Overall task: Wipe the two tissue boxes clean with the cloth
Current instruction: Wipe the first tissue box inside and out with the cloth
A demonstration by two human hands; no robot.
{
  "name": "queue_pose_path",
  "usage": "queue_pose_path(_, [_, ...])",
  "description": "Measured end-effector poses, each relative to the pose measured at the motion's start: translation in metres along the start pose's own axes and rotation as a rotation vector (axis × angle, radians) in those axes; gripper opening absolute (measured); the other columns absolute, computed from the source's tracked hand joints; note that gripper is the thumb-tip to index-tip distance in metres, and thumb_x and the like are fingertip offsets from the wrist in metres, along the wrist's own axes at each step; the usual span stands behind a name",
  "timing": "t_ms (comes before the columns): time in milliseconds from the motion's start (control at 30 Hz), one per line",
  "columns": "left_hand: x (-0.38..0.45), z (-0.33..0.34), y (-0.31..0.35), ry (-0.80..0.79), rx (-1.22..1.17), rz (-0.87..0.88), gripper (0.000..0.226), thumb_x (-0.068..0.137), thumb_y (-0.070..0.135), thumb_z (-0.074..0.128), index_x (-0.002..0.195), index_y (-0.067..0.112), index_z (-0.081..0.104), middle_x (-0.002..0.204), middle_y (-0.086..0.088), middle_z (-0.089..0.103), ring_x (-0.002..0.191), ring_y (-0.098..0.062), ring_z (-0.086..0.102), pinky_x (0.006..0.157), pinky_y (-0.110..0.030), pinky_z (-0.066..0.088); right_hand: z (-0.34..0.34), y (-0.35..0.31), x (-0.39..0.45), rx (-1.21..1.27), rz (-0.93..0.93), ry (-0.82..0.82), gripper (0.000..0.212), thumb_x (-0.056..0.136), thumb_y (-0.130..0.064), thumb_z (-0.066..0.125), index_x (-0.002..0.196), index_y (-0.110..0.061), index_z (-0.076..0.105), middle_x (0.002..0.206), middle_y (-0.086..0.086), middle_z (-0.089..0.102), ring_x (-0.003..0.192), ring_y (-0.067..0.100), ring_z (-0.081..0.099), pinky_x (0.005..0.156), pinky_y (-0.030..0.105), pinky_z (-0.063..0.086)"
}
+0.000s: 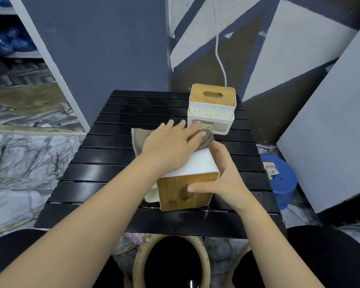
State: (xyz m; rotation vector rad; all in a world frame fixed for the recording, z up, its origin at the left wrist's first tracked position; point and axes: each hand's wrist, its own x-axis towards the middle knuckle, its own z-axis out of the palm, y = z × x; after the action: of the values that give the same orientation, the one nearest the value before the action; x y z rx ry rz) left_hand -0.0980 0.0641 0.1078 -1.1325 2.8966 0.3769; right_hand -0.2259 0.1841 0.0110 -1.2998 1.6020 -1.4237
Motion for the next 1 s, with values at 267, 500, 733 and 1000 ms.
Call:
queue_pose_path(267, [-0.019, -0.003, -0.029, 0.149, -0.244, -0.286, 0.046, 0.107, 0.052, 0.022, 0.132, 0.041, 0.06, 0.137, 0.003, 0.063, 0.115, -0.029, 0.059, 0.082, -0.036, 0.042, 0.006, -0.01, -0.004, -0.057, -0.022, 0.027, 0.108, 0.051, -0.039, 0.098, 0.143, -0.039, 0.043, 0.145, -0.021, 0.05, 0.139, 0.005, 0.047, 0.113, 0.048, 0.047])
queue_pose_path(500, [-0.048, 0.008, -0.033, 0.154, -0.365, -0.172, 0.05, 0.109, 0.044, 0.023, 0.158, 0.043, 0.021, 0.169, 0.013, 0.011, 0.157, -0.022, -0.006, 0.125, -0.047, 0.013, 0.007, -0.012, -0.005, -0.054, -0.022, 0.025, 0.108, 0.052, -0.042, 0.097, 0.144, -0.04, 0.04, 0.145, -0.022, 0.048, 0.138, 0.003, 0.046, 0.113, 0.048, 0.046])
queue_pose_path(733, [-0.06, 0.019, -0.006, 0.22, 0.007, -0.175, 0.057, 0.106, 0.046, 0.001, 0.161, 0.037, 0.007, 0.171, 0.004, 0.01, 0.158, -0.026, 0.005, 0.126, -0.046, 0.003, 0.002, -0.013, -0.006, -0.059, -0.013, -0.024, 0.11, 0.055, -0.032, 0.1, 0.146, -0.038, 0.038, 0.146, -0.02, 0.048, 0.138, 0.005, 0.047, 0.11, 0.042, 0.05])
queue_pose_path(1000, [-0.062, 0.035, 0.031, 0.317, -0.025, -0.026, 0.069, 0.098, 0.061, 0.003, 0.157, 0.038, 0.031, 0.165, 0.003, 0.032, 0.154, -0.024, 0.024, 0.128, -0.045, 0.008, 0.0, -0.013, -0.003, -0.036, -0.013, -0.02, 0.098, 0.067, 0.0, 0.094, 0.136, -0.043, 0.04, 0.128, -0.034, 0.058, 0.121, -0.003, 0.06, 0.094, 0.015, 0.051])
